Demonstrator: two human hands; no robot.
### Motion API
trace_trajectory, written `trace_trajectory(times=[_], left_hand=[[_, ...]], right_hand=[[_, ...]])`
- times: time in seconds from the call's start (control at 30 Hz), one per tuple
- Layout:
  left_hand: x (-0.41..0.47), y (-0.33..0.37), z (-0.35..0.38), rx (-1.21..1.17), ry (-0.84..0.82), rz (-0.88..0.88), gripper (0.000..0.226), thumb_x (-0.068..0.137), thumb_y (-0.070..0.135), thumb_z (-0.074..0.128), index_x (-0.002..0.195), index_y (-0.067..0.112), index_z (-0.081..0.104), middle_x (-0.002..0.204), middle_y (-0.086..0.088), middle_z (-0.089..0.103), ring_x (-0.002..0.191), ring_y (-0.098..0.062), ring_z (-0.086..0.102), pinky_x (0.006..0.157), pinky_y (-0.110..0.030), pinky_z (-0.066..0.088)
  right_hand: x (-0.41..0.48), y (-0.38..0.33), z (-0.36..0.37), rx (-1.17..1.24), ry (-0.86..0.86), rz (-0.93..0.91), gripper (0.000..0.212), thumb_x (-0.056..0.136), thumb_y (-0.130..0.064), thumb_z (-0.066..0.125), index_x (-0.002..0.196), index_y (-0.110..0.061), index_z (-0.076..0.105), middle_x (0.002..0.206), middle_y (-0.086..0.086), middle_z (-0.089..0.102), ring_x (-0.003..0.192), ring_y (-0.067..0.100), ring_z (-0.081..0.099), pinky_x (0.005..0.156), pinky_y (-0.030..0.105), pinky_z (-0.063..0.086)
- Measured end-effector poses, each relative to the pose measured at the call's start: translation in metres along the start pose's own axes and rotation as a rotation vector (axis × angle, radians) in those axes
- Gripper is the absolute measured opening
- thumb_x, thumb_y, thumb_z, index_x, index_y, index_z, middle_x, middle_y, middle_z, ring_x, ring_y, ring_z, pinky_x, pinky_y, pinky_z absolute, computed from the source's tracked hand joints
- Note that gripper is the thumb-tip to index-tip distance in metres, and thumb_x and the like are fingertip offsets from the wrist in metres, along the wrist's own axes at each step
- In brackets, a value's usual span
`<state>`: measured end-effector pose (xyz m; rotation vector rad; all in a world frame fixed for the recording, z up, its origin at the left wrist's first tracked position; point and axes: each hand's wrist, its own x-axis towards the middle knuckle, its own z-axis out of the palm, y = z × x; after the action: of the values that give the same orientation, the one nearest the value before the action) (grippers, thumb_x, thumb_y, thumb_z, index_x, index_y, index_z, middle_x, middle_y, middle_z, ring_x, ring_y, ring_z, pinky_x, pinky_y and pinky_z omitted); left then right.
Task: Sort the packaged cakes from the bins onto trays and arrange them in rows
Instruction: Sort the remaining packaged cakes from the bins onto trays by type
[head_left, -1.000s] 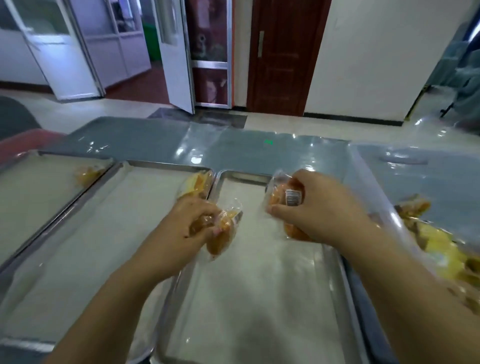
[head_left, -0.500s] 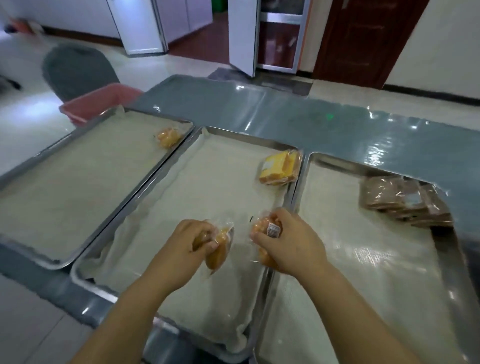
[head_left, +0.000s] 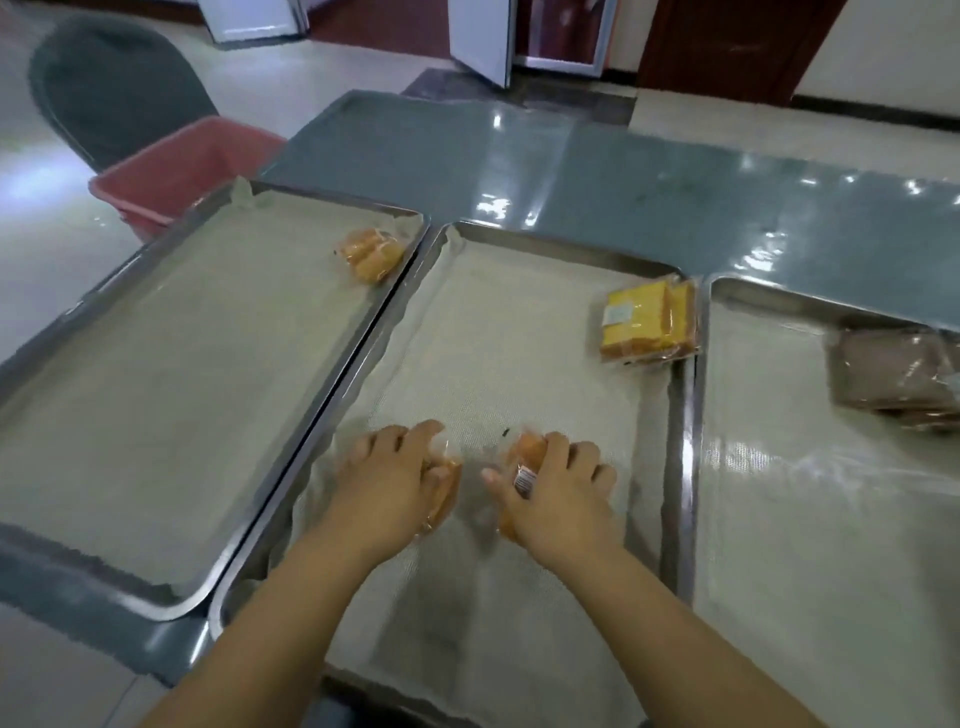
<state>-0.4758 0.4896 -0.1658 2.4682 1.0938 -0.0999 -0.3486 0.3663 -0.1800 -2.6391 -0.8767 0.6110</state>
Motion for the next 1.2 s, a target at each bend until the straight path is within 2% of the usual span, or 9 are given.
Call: trace_trajectory(times=[0.1, 0.23, 0.33, 0.5, 0.63, 0.8, 0.9, 1.07, 1.2], left_hand=[[0.006, 0.000, 0.008, -0.034, 0.005, 0.071, 0.055, 0.096, 0.038, 0.042, 0.145, 0.032, 0.019, 0.152, -0.005, 0.019, 0.131, -0.030, 0.027, 0.104, -0.044, 0.030], [0.012, -0.009, 0.006, 0.013, 0.065, 0.237, 0.035, 0.091, 0.029, 0.053, 0.125, 0.031, 0.048, 0.148, -0.016, 0.022, 0.120, -0.040, 0.040, 0.091, -0.049, 0.041], [0.013, -0.015, 0.004, 0.139, -0.022, 0.321, 0.029, 0.094, 0.032, 0.047, 0.122, 0.030, 0.048, 0.148, -0.010, 0.022, 0.125, -0.037, 0.034, 0.094, -0.047, 0.038], [0.009, -0.022, 0.003, 0.175, -0.155, 0.300, 0.050, 0.084, 0.066, 0.043, 0.127, 0.041, 0.037, 0.151, 0.000, 0.009, 0.133, -0.035, 0.022, 0.103, -0.052, 0.034], [0.010, -0.022, 0.003, 0.226, -0.183, 0.224, 0.060, 0.084, 0.057, 0.051, 0.135, 0.044, 0.022, 0.156, 0.000, -0.002, 0.130, -0.042, 0.026, 0.100, -0.055, 0.037], [0.021, -0.034, 0.002, 0.016, -0.085, 0.162, 0.039, 0.086, 0.046, 0.051, 0.122, 0.047, 0.037, 0.145, -0.008, 0.027, 0.137, -0.028, 0.022, 0.106, -0.043, 0.030], [0.024, -0.043, -0.012, -0.302, -0.061, 0.104, 0.040, 0.076, 0.057, 0.058, 0.113, 0.056, 0.042, 0.123, 0.008, 0.047, 0.112, -0.016, 0.050, 0.091, -0.038, 0.050], [0.035, -0.048, -0.058, -0.549, 0.019, 0.114, 0.064, 0.069, 0.033, 0.077, 0.121, 0.053, 0.046, 0.118, 0.020, 0.046, 0.102, -0.003, 0.052, 0.080, -0.033, 0.057], [0.061, -0.067, -0.100, -0.523, 0.133, 0.137, 0.064, 0.072, 0.030, 0.078, 0.122, 0.054, 0.045, 0.117, 0.020, 0.045, 0.102, -0.004, 0.047, 0.085, -0.021, 0.045]], right_hand=[[-0.008, -0.005, 0.003, 0.044, 0.005, 0.035, 0.081, 0.082, -0.068, 0.048, 0.141, -0.021, 0.019, 0.141, 0.009, 0.019, 0.125, 0.032, 0.023, 0.104, 0.042, 0.029], [-0.013, -0.010, -0.002, 0.092, -0.118, 0.064, 0.083, 0.085, -0.056, 0.051, 0.147, -0.028, 0.004, 0.152, 0.004, -0.002, 0.138, 0.033, 0.004, 0.112, 0.049, 0.017], [-0.018, -0.011, -0.008, 0.037, -0.205, 0.045, 0.091, 0.084, -0.052, 0.059, 0.149, -0.029, -0.001, 0.154, 0.002, -0.008, 0.140, 0.033, 0.002, 0.113, 0.049, 0.017], [-0.026, -0.004, -0.010, -0.001, -0.149, 0.011, 0.090, 0.075, -0.048, 0.074, 0.144, -0.034, 0.019, 0.147, -0.001, 0.018, 0.131, 0.027, 0.025, 0.105, 0.041, 0.035], [-0.028, -0.001, -0.015, -0.086, -0.098, -0.003, 0.085, 0.070, -0.053, 0.074, 0.139, -0.039, 0.027, 0.138, -0.009, 0.037, 0.123, 0.023, 0.037, 0.096, 0.038, 0.041], [-0.020, 0.002, -0.027, -0.097, -0.148, -0.032, 0.082, 0.067, -0.057, 0.072, 0.137, -0.040, 0.032, 0.128, -0.012, 0.047, 0.113, 0.016, 0.048, 0.090, 0.035, 0.047], [-0.012, -0.003, -0.035, -0.001, -0.145, -0.042, 0.081, 0.069, -0.062, 0.069, 0.138, -0.038, 0.033, 0.126, -0.011, 0.048, 0.111, 0.013, 0.050, 0.092, 0.034, 0.047], [0.017, -0.032, -0.043, 0.047, -0.021, -0.081, 0.076, 0.069, -0.063, 0.068, 0.133, -0.034, 0.039, 0.117, -0.009, 0.050, 0.104, 0.012, 0.051, 0.089, 0.033, 0.048], [0.051, -0.073, -0.046, 0.113, 0.034, -0.093, 0.078, 0.069, -0.062, 0.069, 0.135, -0.033, 0.038, 0.125, -0.009, 0.048, 0.108, 0.013, 0.052, 0.091, 0.034, 0.047]])
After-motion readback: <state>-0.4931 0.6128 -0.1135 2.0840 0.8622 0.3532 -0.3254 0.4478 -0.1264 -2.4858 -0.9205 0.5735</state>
